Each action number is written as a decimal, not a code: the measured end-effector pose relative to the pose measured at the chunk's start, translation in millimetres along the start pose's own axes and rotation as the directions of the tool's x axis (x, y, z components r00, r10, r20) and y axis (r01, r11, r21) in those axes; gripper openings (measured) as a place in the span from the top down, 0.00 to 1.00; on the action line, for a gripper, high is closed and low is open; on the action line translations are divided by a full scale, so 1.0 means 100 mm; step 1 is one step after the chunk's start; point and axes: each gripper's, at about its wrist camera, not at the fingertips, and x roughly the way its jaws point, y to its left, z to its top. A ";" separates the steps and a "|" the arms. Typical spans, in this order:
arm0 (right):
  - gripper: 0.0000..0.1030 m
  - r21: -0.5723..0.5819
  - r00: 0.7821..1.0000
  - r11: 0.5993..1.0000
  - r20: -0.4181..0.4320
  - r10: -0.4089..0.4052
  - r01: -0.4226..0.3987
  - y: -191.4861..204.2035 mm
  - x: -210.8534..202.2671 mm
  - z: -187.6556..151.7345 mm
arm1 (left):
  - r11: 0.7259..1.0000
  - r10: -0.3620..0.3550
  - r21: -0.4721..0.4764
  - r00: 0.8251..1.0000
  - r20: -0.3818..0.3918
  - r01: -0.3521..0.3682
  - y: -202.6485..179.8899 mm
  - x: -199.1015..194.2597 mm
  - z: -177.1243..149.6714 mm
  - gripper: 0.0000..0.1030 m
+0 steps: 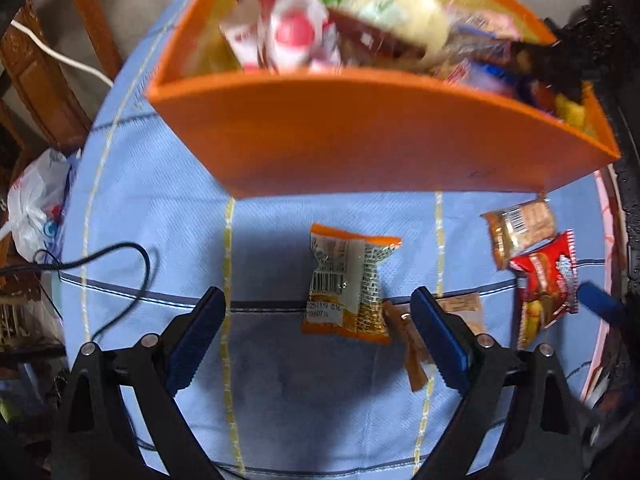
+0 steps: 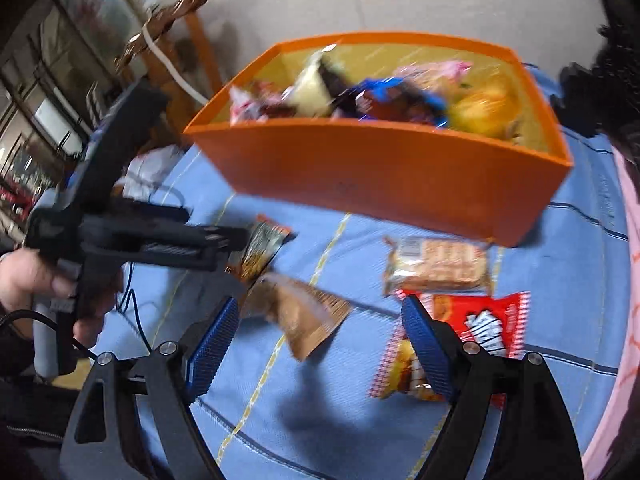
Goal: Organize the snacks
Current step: 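Grasp the orange-edged cracker pack with the left gripper while the right grasps the golden bread bag, then grasp the brown paper snack bag with the right gripper while the left holds the cracker pack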
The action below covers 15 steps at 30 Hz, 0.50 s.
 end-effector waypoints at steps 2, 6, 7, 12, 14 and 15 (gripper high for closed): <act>0.19 -0.005 1.000 1.000 -0.016 0.009 -0.009 0.05 0.06 -0.01 | 1.000 0.000 -0.009 1.000 -0.021 0.000 0.00 0.09 0.00 0.18; 0.19 0.011 0.999 1.000 -0.031 0.012 -0.012 0.01 0.09 -0.01 | 1.000 -0.004 -0.016 0.998 -0.063 0.003 0.00 0.29 0.01 0.29; 0.19 0.014 0.999 1.000 -0.030 0.012 -0.012 0.01 0.08 0.00 | 1.000 -0.010 -0.015 0.998 -0.069 0.009 0.00 0.32 0.01 0.31; 0.19 -0.002 0.999 1.000 -0.041 0.026 -0.026 0.03 0.13 0.02 | 0.999 0.043 0.023 0.998 -0.046 -0.042 -0.05 0.37 -0.01 0.43; 0.19 -0.065 0.997 0.997 -0.063 0.044 -0.049 0.12 0.20 0.01 | 0.999 0.029 0.043 0.999 -0.021 -0.028 -0.04 0.33 -0.02 0.64; 0.19 -0.106 0.996 0.993 -0.075 0.047 -0.054 0.17 0.24 0.00 | 0.999 0.012 0.054 1.000 -0.023 -0.011 0.00 0.32 -0.03 0.65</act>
